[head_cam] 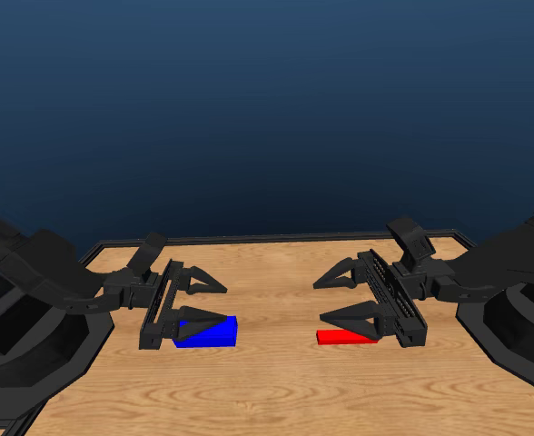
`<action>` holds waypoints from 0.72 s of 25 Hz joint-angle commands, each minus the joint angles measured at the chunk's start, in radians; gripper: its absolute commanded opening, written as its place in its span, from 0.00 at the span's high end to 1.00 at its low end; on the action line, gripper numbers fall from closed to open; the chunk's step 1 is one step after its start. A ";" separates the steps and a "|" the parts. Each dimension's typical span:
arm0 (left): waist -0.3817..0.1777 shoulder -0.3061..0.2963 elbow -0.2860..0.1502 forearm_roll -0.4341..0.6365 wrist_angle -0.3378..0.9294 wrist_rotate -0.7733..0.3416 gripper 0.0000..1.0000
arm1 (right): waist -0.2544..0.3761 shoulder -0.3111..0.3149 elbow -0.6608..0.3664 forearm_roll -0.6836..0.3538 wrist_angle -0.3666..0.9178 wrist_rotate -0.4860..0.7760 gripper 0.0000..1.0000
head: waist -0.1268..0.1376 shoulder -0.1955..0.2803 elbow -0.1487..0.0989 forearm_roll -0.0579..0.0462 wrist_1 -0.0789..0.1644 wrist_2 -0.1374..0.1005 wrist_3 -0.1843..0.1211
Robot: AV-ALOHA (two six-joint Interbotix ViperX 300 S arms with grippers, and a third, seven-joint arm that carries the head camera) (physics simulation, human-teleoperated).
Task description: Insert peg into socket
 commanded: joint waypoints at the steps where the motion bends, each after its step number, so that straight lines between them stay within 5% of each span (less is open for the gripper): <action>1: 0.015 -0.056 0.019 0.001 0.195 -0.014 0.00 | -0.003 0.001 -0.043 -0.017 0.007 0.002 0.00 | 0.010 0.062 -0.041 0.007 -0.028 0.020 0.020; 8: 0.070 -0.003 0.024 0.055 0.363 -0.067 0.00 | -0.002 -0.001 -0.039 -0.031 0.014 0.010 0.00 | 0.008 0.162 -0.090 0.013 -0.027 0.045 0.040; 14: 0.097 0.169 -0.047 0.095 0.432 -0.063 0.00 | 0.040 -0.029 0.018 0.000 0.020 0.019 0.00 | -0.006 0.205 -0.109 0.011 -0.019 0.049 0.027; 15: 0.093 0.186 -0.064 0.102 0.448 -0.069 0.99 | 0.041 -0.037 0.030 0.011 0.026 0.025 0.00 | -0.008 0.207 -0.111 0.010 -0.015 0.049 0.024; 18: 0.062 0.163 -0.085 0.126 0.472 -0.081 1.00 | 0.017 -0.024 0.074 0.064 0.110 0.042 0.00 | -0.018 0.207 -0.108 0.007 -0.011 0.043 0.011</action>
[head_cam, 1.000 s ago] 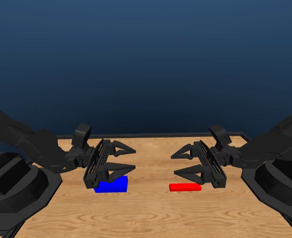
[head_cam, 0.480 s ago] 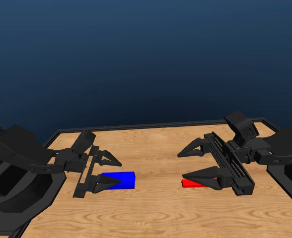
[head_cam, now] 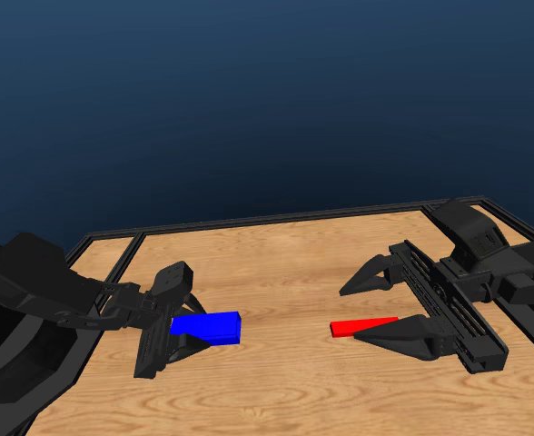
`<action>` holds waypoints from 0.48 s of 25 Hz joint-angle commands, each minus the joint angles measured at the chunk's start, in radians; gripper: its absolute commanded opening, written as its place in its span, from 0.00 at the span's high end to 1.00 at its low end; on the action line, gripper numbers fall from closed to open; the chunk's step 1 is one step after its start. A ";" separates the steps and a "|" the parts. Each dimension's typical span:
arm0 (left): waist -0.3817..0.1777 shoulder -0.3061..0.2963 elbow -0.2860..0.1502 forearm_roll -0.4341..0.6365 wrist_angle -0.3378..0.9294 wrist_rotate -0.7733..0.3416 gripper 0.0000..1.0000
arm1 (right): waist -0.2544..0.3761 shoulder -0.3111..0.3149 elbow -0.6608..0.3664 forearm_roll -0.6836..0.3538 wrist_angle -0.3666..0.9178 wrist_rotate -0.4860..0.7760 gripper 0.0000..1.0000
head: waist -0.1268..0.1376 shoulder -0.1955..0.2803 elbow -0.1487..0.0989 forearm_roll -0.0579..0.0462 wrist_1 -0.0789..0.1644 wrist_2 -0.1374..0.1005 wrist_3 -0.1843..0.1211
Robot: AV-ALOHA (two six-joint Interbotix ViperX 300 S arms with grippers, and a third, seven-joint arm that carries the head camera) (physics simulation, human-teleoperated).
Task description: Insert peg into socket
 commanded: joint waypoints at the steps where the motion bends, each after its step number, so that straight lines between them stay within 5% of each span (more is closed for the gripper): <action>1: -0.028 -0.023 -0.059 0.014 0.051 -0.023 1.00 | -0.014 -0.001 0.035 0.053 0.081 0.024 0.00 | -0.013 -0.003 -0.016 -0.003 -0.009 -0.005 -0.014; 5: -0.079 -0.116 -0.113 0.032 0.152 -0.029 1.00 | -0.037 0.020 0.046 0.070 0.179 0.017 0.00 | -0.022 -0.010 -0.013 -0.005 -0.006 -0.007 -0.018; 12: -0.168 -0.284 -0.195 0.070 0.239 -0.051 1.00 | -0.069 0.092 0.035 0.072 0.263 0.014 0.00 | -0.055 -0.024 -0.005 -0.021 -0.006 -0.040 -0.071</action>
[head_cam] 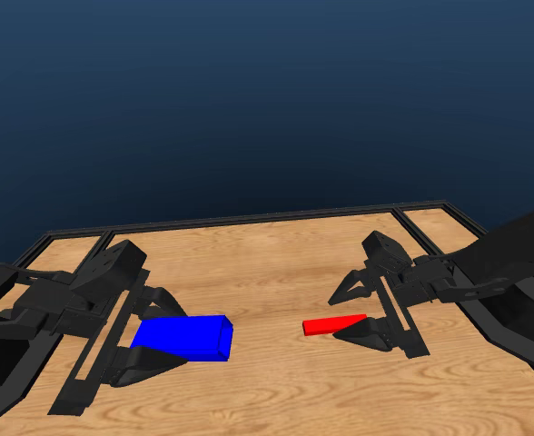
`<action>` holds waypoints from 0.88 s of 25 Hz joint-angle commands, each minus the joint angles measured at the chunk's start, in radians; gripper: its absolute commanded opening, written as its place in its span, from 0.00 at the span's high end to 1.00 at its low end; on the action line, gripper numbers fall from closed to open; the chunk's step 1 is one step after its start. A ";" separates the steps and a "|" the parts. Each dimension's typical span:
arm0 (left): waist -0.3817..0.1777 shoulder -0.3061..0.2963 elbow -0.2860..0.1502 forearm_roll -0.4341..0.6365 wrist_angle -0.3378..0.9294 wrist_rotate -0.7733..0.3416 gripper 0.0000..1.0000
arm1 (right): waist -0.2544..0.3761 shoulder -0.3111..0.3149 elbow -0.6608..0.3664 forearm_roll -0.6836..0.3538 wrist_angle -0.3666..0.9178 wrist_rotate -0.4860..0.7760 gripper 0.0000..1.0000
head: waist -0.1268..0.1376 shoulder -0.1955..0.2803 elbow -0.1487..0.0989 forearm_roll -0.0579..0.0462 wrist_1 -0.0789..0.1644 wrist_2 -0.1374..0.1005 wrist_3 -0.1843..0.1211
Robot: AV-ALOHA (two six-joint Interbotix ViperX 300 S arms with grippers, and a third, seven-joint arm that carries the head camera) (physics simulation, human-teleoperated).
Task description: Insert peg into socket
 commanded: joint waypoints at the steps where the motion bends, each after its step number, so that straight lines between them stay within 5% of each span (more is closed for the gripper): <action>1: -0.054 -0.082 -0.055 0.023 0.047 -0.017 1.00 | -0.016 0.030 -0.023 -0.005 0.038 0.003 0.00 | -0.017 -0.023 -0.005 -0.006 -0.010 -0.016 -0.027; 7: -0.078 -0.119 -0.073 0.051 0.077 -0.047 1.00 | -0.007 0.133 -0.049 -0.012 0.055 0.015 0.01 | -0.018 -0.036 0.000 -0.009 -0.001 -0.026 -0.034; 8: -0.080 -0.119 -0.067 0.047 0.061 -0.050 1.00 | -0.004 0.131 -0.039 -0.004 0.045 0.005 1.00 | -0.017 -0.037 0.001 -0.009 0.001 -0.029 -0.032; 14: -0.057 -0.151 -0.064 0.048 0.055 -0.076 1.00 | -0.023 0.065 -0.041 0.064 0.086 -0.130 1.00 | -0.011 -0.073 0.016 -0.009 0.016 -0.033 -0.019; 22: -0.120 -0.087 -0.088 0.055 0.094 -0.140 1.00 | 0.025 -0.146 -0.229 -0.010 0.328 -0.159 1.00 | 0.013 -0.163 0.066 -0.002 0.021 -0.030 0.035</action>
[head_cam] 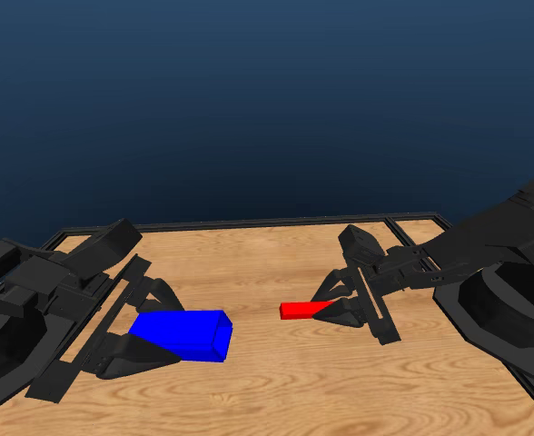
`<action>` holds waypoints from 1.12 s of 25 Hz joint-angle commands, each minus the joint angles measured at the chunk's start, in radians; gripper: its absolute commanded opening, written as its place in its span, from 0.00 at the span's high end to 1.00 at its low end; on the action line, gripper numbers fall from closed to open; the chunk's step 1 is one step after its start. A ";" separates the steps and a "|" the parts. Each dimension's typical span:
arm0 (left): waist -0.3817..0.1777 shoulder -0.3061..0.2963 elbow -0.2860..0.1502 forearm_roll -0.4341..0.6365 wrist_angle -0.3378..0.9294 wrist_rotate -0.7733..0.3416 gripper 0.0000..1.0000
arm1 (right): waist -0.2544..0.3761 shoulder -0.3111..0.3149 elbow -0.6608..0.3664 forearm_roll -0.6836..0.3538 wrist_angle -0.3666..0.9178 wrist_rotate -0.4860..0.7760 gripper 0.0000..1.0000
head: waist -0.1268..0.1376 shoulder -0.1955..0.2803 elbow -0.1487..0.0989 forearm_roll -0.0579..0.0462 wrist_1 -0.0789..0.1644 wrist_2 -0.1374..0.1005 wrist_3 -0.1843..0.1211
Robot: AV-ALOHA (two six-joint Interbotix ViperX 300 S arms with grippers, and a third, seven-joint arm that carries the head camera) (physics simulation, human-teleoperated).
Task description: Insert peg into socket
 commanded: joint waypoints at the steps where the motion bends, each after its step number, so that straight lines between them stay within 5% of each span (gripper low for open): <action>1: -0.047 0.023 -0.024 0.012 -0.016 -0.034 1.00 | 0.038 -0.082 -0.122 -0.063 0.169 0.015 1.00 | 0.021 -0.049 0.014 0.005 -0.005 0.000 0.036; 3: -0.054 0.016 -0.056 0.020 0.028 -0.063 1.00 | 0.053 -0.098 -0.185 -0.121 0.252 0.063 1.00 | 0.032 -0.059 0.022 0.007 -0.003 -0.004 0.045; 7: -0.073 0.009 -0.053 0.057 0.054 -0.116 1.00 | 0.096 -0.097 -0.330 -0.247 0.399 0.178 1.00 | 0.063 -0.073 0.033 0.014 0.005 -0.002 0.053; 14: -0.091 -0.008 -0.074 0.157 0.141 -0.220 1.00 | 0.185 -0.022 -0.511 -0.502 0.712 0.429 1.00 | 0.096 -0.074 0.040 0.021 0.009 -0.002 0.041; 21: -0.097 -0.010 -0.087 0.231 0.193 -0.306 1.00 | 0.224 0.037 -0.570 -0.620 0.757 0.585 1.00 | 0.108 -0.073 0.042 0.022 0.014 -0.008 0.034; 28: -0.118 -0.035 -0.128 0.301 0.213 -0.408 1.00 | 0.231 0.098 -0.640 -0.639 0.737 0.605 1.00 | 0.108 -0.072 0.042 0.022 0.014 -0.009 0.035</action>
